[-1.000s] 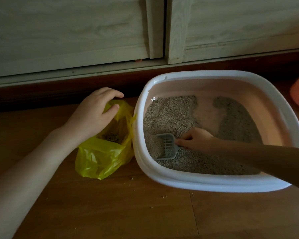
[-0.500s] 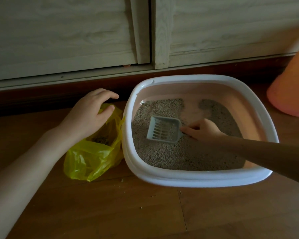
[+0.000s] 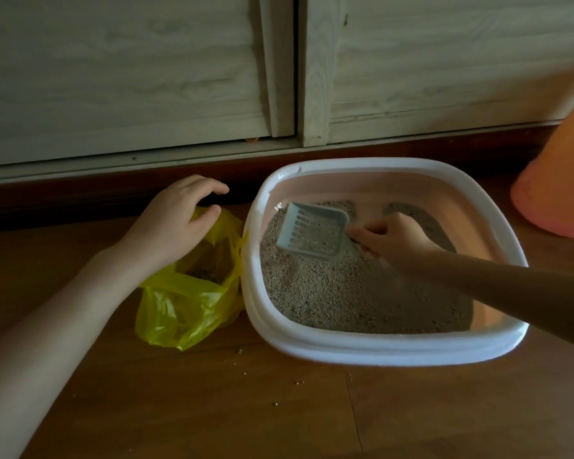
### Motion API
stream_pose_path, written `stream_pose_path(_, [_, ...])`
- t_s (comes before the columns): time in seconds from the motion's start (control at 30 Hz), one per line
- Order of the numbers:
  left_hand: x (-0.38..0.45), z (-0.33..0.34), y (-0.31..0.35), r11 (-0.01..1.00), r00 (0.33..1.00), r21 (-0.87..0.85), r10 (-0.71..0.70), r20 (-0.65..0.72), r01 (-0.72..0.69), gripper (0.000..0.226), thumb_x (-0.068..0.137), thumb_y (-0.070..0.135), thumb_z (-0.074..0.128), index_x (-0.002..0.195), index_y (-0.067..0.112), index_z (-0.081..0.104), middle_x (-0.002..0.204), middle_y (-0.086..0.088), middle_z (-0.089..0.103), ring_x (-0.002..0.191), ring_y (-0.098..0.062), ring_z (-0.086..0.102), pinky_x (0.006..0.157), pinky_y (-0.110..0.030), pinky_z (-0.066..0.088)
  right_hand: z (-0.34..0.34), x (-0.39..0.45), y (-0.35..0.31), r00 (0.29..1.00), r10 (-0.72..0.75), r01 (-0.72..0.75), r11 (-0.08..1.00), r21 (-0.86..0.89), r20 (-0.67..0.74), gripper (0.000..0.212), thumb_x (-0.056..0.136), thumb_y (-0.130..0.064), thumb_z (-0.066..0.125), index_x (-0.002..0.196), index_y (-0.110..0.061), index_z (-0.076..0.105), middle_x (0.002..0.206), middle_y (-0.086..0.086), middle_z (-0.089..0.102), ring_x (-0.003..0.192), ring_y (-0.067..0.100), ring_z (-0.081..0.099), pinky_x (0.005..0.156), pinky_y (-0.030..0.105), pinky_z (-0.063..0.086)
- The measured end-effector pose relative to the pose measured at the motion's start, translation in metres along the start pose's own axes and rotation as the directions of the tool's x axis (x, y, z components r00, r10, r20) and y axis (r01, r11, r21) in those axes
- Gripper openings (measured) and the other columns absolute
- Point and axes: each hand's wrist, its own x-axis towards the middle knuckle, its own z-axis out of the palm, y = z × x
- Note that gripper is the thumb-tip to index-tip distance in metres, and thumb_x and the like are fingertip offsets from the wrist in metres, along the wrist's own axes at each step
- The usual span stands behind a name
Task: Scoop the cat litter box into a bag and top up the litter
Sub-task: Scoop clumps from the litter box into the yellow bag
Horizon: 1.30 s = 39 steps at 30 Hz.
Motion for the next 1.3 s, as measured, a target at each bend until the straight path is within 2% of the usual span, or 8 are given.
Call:
stream_pose_path(0.37, [-0.016,-0.041,-0.044,0.994,0.991,0.027,-0.105,-0.084,0.107,0.032,0.094,0.017,0.052,0.126,0.019,0.055,0.128,0.005,0.054,0.114,-0.006,0.048,0.092,-0.021,0.035,0.047,0.012,-0.111,0.927,-0.361,0.374,0.864,-0.336,0.105,0.043,0.092,-0.042,0.047,0.064,-0.010,0.056,0.056,0.006,0.052,0.049,0.017,0.047,0.047,0.026,0.033])
stream_pose_path(0.5, [-0.025,-0.048,-0.053,0.994,0.991,0.020,-0.108,-0.085,0.110,0.032,0.095,0.017,0.052,0.126,0.019,0.055,0.126,0.008,0.053,0.110,0.001,0.044,0.090,-0.018,0.034,0.084,0.011,-0.128,0.793,-0.551,0.560,0.494,-0.665,0.259,0.011,0.088,-0.026,0.052,0.085,-0.016,0.057,0.081,0.004,0.063,0.073,0.026,0.062,0.053,0.028,0.036])
stream_pose_path(0.63, [-0.029,-0.050,-0.057,0.994,0.991,0.011,-0.105,-0.079,0.106,0.031,0.095,0.015,0.052,0.126,0.017,0.056,0.126,0.005,0.055,0.112,-0.004,0.047,0.091,-0.018,0.035,0.103,0.009,-0.122,0.643,-0.688,0.630,0.227,-0.743,0.336,0.027,0.044,0.005,0.052,0.065,-0.008,0.062,0.053,0.007,0.055,0.042,0.023,0.053,0.034,0.020,0.031])
stream_pose_path(0.7, [-0.029,-0.048,-0.057,0.994,0.992,0.008,-0.104,-0.076,0.105,0.032,0.095,0.015,0.052,0.126,0.017,0.056,0.125,0.005,0.055,0.112,-0.003,0.047,0.090,-0.016,0.034,0.106,0.009,-0.123,0.645,-0.686,0.638,0.238,-0.733,0.338,0.025,0.047,0.006,0.056,0.068,-0.007,0.062,0.056,0.008,0.057,0.045,0.025,0.056,0.036,0.023,0.030])
stream_pose_path(0.8, [-0.029,-0.046,-0.057,0.995,0.993,0.003,-0.096,-0.070,0.097,0.031,0.095,0.016,0.052,0.126,0.018,0.056,0.124,0.007,0.054,0.110,0.000,0.045,0.088,-0.013,0.032,0.101,0.014,-0.117,0.832,-0.497,0.535,0.600,-0.595,0.247,0.020,0.091,-0.025,0.052,0.080,-0.009,0.055,0.073,0.008,0.059,0.064,0.028,0.057,0.051,0.028,0.032])
stream_pose_path(0.93, [-0.024,-0.039,-0.050,0.997,0.995,-0.011,-0.074,-0.061,0.074,0.032,0.095,0.017,0.051,0.127,0.019,0.055,0.125,0.009,0.053,0.111,0.001,0.044,0.088,-0.015,0.033,0.071,0.011,-0.099,0.963,-0.182,0.217,0.962,-0.169,0.201,0.042,0.095,-0.034,0.048,0.074,0.001,0.056,0.059,0.005,0.049,0.049,0.015,0.043,0.047,0.027,0.036])
stream_pose_path(1.1, [-0.010,-0.022,-0.030,0.999,0.998,-0.034,-0.039,-0.047,0.037,0.032,0.094,0.017,0.052,0.127,0.019,0.055,0.123,0.012,0.051,0.109,0.000,0.043,0.089,-0.020,0.034,0.001,0.011,-0.056,0.991,0.045,-0.036,0.997,-0.073,0.125,0.018,0.098,-0.029,0.049,0.091,-0.017,0.060,0.063,0.001,0.057,0.044,0.009,0.051,0.041,0.017,0.043])
stream_pose_path(1.3, [0.014,0.008,0.000,0.999,1.000,-0.046,0.011,-0.019,-0.012,0.032,0.093,0.016,0.053,0.125,0.018,0.057,0.120,0.010,0.052,0.105,-0.001,0.043,0.088,-0.024,0.035,-0.076,0.002,0.012,0.994,-0.006,-0.050,0.866,-0.498,-0.110,0.024,0.095,-0.016,0.052,0.118,-0.017,0.058,0.081,-0.004,0.059,0.064,0.005,0.052,0.054,0.016,0.038])
